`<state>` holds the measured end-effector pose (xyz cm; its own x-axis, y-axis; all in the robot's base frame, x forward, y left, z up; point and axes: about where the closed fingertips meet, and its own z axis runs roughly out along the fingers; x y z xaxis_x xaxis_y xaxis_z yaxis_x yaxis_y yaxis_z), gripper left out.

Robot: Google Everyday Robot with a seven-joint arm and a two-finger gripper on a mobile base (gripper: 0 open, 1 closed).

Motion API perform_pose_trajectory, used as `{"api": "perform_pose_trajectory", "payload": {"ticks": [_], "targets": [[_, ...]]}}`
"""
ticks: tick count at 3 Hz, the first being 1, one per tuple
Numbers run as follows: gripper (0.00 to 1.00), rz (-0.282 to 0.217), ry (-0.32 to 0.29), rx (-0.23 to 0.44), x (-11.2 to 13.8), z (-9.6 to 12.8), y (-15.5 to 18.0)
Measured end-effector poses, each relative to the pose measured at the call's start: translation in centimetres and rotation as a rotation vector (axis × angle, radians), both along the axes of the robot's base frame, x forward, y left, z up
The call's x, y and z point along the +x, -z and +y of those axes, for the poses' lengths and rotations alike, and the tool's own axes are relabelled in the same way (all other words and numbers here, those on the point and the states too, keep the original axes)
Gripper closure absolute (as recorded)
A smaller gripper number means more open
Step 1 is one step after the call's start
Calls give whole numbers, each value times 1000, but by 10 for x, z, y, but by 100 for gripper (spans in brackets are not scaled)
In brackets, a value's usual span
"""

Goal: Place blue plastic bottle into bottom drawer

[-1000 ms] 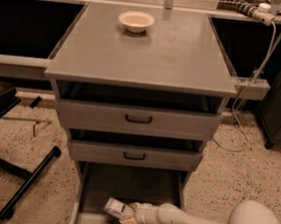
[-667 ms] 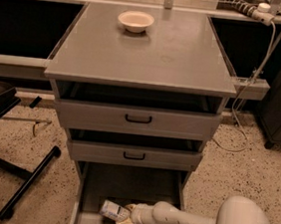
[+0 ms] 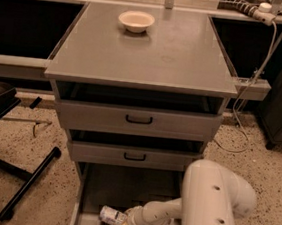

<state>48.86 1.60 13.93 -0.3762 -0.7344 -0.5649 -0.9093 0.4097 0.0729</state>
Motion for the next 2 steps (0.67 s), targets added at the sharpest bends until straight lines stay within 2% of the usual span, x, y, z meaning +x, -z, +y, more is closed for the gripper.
{"api": "perform_pose_trajectory", "payload": {"ticks": [1,2], "targets": [[100,-30,88,-53,9,-10,5],[100,-44,170,-27,17,-18,16]]}}
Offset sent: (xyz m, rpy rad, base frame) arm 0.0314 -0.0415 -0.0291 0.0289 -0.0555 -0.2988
